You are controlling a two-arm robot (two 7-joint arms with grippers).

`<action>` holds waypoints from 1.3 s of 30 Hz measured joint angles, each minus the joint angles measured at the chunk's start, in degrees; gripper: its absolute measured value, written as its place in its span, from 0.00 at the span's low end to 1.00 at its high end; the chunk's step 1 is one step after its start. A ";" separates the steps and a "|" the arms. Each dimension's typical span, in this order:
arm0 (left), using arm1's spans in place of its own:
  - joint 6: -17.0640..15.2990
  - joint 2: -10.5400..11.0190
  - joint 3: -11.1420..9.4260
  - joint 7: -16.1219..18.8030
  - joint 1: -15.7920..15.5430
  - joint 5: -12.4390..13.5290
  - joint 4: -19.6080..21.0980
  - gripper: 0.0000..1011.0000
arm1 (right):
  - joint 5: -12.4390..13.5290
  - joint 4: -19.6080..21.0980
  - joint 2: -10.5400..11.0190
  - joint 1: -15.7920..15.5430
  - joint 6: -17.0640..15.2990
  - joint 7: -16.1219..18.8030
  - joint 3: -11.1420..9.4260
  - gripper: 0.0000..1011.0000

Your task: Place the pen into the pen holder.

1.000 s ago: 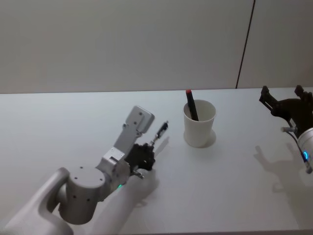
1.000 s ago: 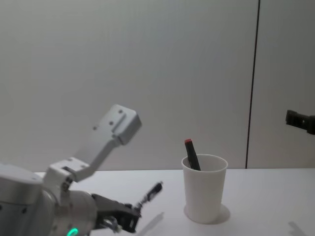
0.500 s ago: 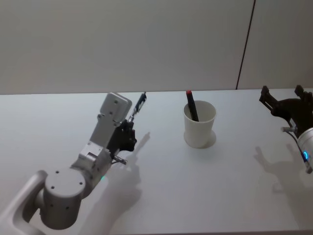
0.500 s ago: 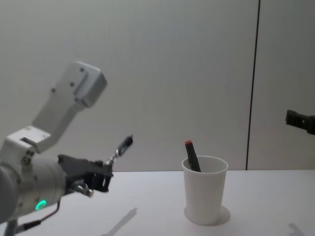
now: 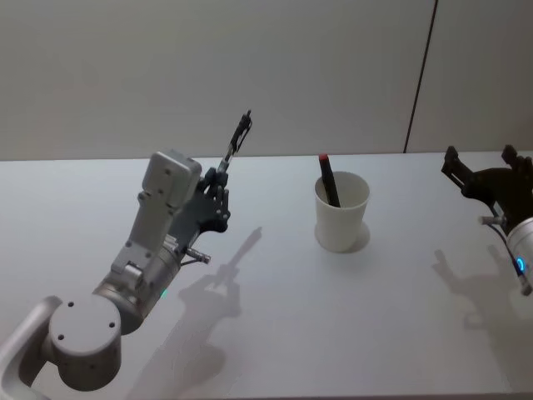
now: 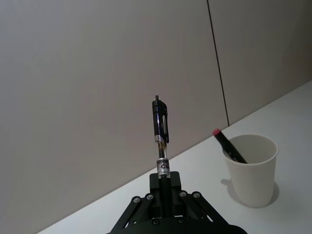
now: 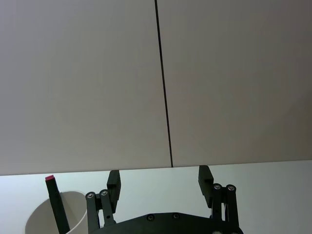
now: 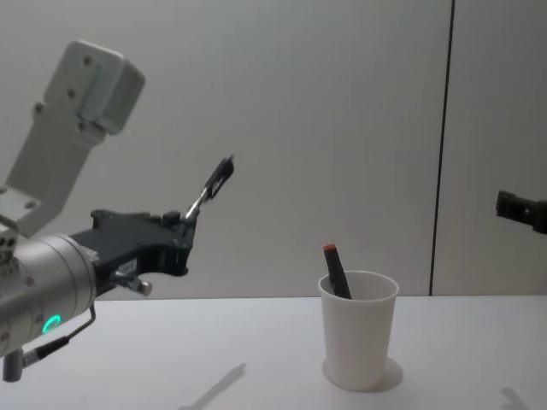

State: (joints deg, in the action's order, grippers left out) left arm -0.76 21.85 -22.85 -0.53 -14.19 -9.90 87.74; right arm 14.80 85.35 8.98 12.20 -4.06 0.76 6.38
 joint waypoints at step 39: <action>31.63 -3.97 1.14 -36.19 -9.11 -13.80 -14.49 0.13 | 0.00 0.00 0.00 0.00 0.00 0.00 0.00 0.99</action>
State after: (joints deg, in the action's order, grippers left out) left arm 30.87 17.89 -21.71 -36.72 -23.31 -23.70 73.25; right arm 14.80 85.35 8.98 12.20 -4.06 0.76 6.38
